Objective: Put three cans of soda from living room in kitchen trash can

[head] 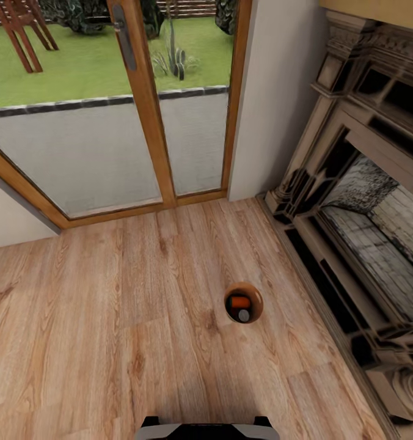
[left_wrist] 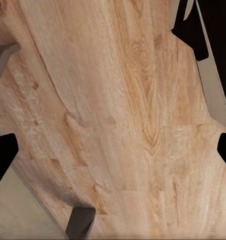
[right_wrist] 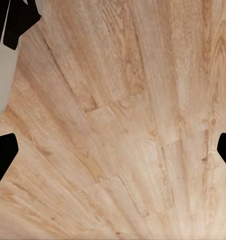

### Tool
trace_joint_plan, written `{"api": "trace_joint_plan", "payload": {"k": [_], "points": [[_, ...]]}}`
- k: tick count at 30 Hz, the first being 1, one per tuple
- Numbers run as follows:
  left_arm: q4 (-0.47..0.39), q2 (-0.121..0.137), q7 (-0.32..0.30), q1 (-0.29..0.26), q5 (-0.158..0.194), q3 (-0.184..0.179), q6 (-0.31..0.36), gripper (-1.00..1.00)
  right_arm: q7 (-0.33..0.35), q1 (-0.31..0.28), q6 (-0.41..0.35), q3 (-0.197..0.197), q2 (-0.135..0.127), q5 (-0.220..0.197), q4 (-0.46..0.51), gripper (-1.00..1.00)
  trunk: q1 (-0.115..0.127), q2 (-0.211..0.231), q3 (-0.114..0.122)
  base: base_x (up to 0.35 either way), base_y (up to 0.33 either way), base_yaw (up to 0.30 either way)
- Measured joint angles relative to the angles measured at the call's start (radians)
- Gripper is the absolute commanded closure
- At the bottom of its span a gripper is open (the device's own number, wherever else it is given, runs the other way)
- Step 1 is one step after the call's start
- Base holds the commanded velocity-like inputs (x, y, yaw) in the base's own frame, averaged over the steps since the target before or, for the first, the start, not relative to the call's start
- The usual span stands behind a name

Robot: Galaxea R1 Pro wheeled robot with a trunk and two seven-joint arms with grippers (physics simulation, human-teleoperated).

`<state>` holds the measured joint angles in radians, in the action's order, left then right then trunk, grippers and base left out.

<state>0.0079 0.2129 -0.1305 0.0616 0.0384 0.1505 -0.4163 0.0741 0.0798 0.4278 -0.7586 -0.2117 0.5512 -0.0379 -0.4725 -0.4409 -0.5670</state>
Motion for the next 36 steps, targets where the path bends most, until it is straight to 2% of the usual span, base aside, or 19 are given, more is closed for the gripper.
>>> {"api": "trace_joint_plan", "payload": {"k": [3, 6, 18, 30, 36], "points": [[0.0, 0.0, -0.002, 0.0, -0.031, 0.0, 0.008, -1.0, 0.0, 0.0, 0.0, 0.001, 0.001, 0.0, 0.0, -1.0, 0.012, 0.021, 0.009, 0.0, 0.0, 0.0], [0.0, 0.0, -0.004, 0.0, -0.038, 0.0, 0.012, -1.0, 0.0, 0.0, 0.001, 0.001, 0.001, -0.001, 0.001, -1.0, 0.023, 0.042, 0.019, 0.0, 0.0, 0.0], [0.0, 0.0, -0.009, 0.0, -0.042, 0.001, 0.048, -1.0, 0.0, 0.0, 0.004, 0.0, 0.002, -0.007, 0.017, -1.0, 0.023, 0.042, 0.019, 0.0, 0.0, 0.0], [-0.001, -0.001, -0.012, 0.0, -0.042, 0.001, 0.052, -1.0, 0.0, -0.001, 0.003, -0.003, 0.002, -0.009, 0.018, -1.0, 0.023, 0.042, 0.019, 0.0, 0.0, 0.0], [-0.004, -0.017, -0.006, -0.001, -0.041, 0.002, 0.049, -1.0, 0.0, -0.001, 0.003, -0.002, 0.009, -0.008, 0.019, -1.0, 0.023, 0.042, 0.019, 0.0, 0.0, 0.0]]}}
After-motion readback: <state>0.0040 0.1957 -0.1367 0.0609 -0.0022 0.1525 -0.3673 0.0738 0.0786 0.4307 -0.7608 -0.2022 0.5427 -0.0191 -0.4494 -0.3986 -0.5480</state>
